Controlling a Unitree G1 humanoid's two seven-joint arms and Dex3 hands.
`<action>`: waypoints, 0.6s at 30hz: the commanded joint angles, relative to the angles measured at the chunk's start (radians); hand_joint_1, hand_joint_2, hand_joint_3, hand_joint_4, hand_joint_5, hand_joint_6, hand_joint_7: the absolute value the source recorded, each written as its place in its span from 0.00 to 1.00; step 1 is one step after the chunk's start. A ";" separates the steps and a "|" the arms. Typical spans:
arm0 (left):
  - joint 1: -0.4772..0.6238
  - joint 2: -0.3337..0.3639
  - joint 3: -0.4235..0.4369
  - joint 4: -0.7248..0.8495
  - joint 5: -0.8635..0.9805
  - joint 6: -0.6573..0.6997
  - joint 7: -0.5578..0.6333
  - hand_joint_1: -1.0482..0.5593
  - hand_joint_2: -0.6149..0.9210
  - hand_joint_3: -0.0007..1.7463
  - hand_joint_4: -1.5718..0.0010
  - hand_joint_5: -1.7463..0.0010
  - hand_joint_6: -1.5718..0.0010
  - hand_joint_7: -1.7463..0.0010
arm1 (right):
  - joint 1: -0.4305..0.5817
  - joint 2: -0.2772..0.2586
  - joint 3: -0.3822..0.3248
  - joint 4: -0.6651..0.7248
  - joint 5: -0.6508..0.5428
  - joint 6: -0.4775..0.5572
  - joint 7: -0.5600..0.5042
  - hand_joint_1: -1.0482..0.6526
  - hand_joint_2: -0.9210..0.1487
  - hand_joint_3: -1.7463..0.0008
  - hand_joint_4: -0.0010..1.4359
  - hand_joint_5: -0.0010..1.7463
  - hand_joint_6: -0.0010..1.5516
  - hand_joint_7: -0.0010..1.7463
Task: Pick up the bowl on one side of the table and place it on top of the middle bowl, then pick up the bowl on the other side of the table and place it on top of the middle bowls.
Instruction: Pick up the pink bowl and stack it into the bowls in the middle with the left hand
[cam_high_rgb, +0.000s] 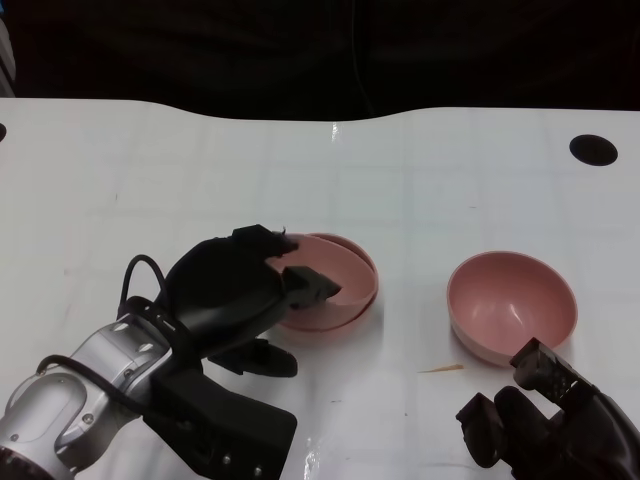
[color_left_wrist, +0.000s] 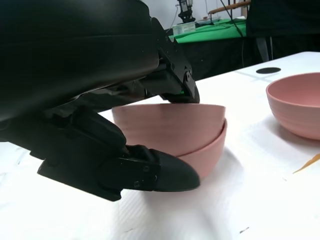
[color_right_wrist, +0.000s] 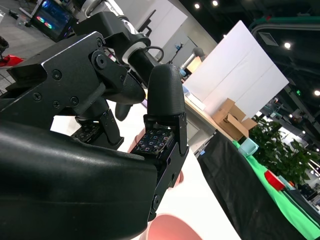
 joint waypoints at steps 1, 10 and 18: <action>0.005 0.017 0.004 0.005 -0.006 -0.001 0.009 0.06 1.00 0.30 0.94 1.00 0.74 1.00 | 0.001 -0.010 -0.009 -0.002 0.012 0.001 0.004 0.58 0.39 0.33 0.56 1.00 0.51 0.83; 0.005 0.019 0.002 0.017 0.000 -0.005 0.025 0.06 1.00 0.30 0.94 1.00 0.73 1.00 | 0.003 -0.012 -0.009 -0.002 0.008 -0.001 0.004 0.59 0.38 0.34 0.56 1.00 0.51 0.82; 0.010 0.016 0.001 0.023 -0.003 -0.001 0.027 0.07 1.00 0.29 0.93 0.99 0.71 0.99 | 0.006 -0.017 -0.012 -0.003 0.012 0.000 0.015 0.59 0.38 0.35 0.55 1.00 0.50 0.83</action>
